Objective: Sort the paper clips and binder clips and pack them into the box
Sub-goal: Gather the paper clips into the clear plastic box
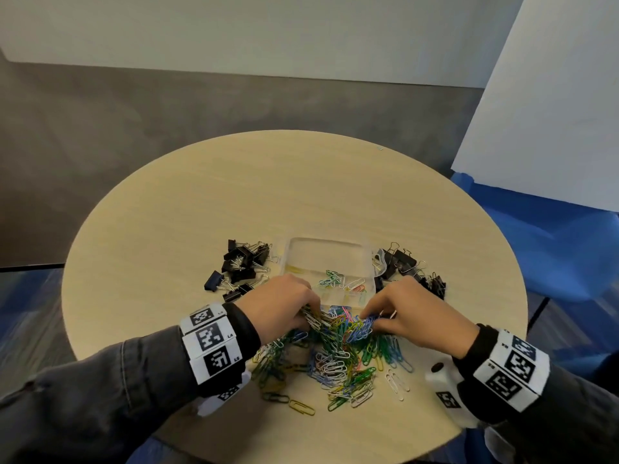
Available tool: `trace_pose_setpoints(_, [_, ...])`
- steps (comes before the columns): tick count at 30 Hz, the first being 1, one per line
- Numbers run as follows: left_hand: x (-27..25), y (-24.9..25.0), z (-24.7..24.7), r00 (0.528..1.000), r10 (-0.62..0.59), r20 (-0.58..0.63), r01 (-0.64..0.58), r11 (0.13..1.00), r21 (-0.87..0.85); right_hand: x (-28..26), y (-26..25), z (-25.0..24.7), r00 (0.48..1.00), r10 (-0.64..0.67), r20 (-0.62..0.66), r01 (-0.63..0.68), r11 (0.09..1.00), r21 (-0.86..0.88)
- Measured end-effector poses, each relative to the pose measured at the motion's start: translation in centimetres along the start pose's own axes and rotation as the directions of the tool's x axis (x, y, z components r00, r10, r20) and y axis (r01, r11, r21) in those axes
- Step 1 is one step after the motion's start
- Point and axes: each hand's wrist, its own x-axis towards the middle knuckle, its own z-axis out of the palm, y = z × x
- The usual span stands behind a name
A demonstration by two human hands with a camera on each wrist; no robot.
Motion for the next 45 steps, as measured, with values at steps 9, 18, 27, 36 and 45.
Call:
trace_pose_setpoints(9, [-0.2,-0.5,-0.5,0.996,-0.026,-0.082,0.020,0.997,-0.070,0.3,0.3,-1.9,1.000,-0.030,-0.006,0.031,0.989,0.145])
trace_pose_setpoints(18, [-0.3,-0.7,-2.0,0.995,-0.030,-0.097,0.009,0.978,-0.210,1.5,-0.1,-4.7,0.987,-0.029,-0.156,0.078,0.945,0.319])
trace_pose_setpoints(27, [1.2,-1.5,-5.0,0.972,-0.061,-0.226,-0.014,0.949,-0.314,3.4,0.2,-3.3,0.989,-0.086,-0.124,0.113,0.966,0.234])
trace_pose_setpoints(36, [3.7,-3.1,-2.6,0.987,-0.132,-0.089,0.096,0.940,-0.328,1.8,-0.3,-2.9,0.988,-0.119,-0.095,0.131,0.982,0.136])
trace_pose_setpoints(45, [0.9,-1.4,-2.9,0.962,-0.051,-0.267,0.016,0.991,-0.131,1.1,-2.2,-1.6,0.983,-0.176,-0.058,0.174,0.984,-0.045])
